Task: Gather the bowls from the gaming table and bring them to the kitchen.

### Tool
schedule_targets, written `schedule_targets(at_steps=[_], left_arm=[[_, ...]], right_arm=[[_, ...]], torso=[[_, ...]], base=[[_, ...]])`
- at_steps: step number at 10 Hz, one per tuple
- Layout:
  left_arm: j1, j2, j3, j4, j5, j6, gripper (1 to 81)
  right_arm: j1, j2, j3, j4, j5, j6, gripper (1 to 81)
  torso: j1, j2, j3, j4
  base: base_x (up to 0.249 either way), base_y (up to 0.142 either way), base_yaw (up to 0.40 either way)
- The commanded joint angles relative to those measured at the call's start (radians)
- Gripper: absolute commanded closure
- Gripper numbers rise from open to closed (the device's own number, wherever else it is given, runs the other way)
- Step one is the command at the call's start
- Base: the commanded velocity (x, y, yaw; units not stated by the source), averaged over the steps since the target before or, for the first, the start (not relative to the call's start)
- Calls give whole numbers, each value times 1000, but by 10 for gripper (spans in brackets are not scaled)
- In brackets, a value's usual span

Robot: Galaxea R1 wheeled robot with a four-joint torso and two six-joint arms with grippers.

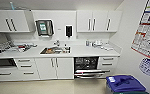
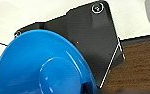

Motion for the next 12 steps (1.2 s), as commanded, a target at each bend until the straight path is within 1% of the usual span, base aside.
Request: schedule_targets(at_steps=[1,4,12], left_arm=[[-22,-6,0,-4,54,1,811],[-22,-6,0,-10,54,2,811],[-22,-6,0,-10,54,2,811]], right_arm=[[31,-18,-3,-6,-40,-2,811],[34,-24,-3,-4,-40,-2,811],[44,-24,-3,-7,-43,-2,811]], torso=[[0,0,0,0],[0,0,0,0],[-1,0,0,0]], base=[[145,0,0],[145,0,0],[147,0,0]])
